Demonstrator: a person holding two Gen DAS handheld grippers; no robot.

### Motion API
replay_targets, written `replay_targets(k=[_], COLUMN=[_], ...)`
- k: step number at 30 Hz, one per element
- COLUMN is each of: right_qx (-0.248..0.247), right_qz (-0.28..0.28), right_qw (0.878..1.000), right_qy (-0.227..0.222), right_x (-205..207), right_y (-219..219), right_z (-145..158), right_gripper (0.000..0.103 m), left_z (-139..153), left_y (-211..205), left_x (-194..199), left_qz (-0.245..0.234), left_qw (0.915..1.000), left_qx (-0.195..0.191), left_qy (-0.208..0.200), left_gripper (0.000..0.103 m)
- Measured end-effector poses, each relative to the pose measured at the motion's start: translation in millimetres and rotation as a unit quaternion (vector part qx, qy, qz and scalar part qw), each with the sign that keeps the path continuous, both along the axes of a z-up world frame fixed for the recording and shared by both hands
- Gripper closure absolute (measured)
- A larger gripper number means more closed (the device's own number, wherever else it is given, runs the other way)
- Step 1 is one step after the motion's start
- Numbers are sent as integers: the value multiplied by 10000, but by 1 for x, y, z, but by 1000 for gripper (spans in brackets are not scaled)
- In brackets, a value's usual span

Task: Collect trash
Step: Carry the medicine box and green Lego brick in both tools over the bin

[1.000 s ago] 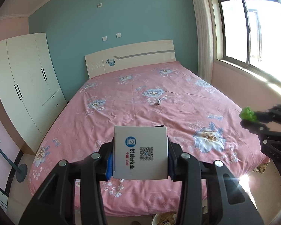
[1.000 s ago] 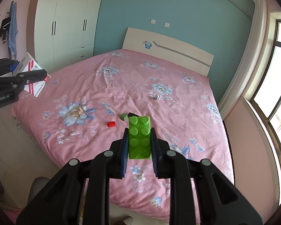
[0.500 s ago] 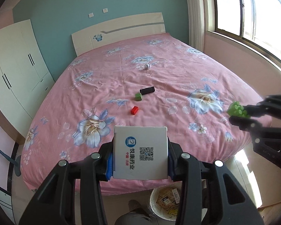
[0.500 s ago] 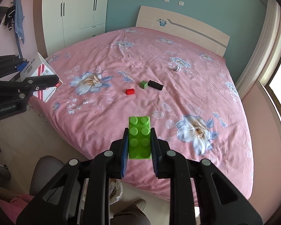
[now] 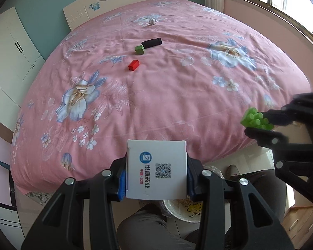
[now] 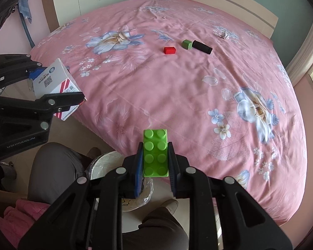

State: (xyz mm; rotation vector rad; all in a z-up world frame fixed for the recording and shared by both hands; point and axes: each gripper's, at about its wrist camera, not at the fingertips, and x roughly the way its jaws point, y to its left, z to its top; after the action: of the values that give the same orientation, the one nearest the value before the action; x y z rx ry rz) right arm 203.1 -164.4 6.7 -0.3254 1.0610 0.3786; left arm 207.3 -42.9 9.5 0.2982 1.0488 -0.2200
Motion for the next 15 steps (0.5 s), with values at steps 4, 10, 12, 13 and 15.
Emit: replay_targets(k=[4,10,12,13,15], right_qx=[-87,-66,-116,-140,-128], right_qz=[85,177,225,242,252], right_qw=[9997,9978,9968,9963,9950], right_qy=[208,641,753,809,955], right_x=[-3,-6,-8,-10,-11], right_y=[8,16,19,21,23], right_z=[-35,-88,-105,-114,-130], right_gripper=[80,80,80,80,80], left_z=[-37,-93,-110,-118,-135], left_y=[-1,0,0,0,-1], left_x=[-3,-7,-9,-10,-11], left_qz=[-37,-27,-42,-41,-44], left_qw=[9995,9968,9958,9950,9933], left_qx=[70,170,258,260,247], left_qy=[302,783,879,962,1128], left_gripper=[58,58,58,58,58])
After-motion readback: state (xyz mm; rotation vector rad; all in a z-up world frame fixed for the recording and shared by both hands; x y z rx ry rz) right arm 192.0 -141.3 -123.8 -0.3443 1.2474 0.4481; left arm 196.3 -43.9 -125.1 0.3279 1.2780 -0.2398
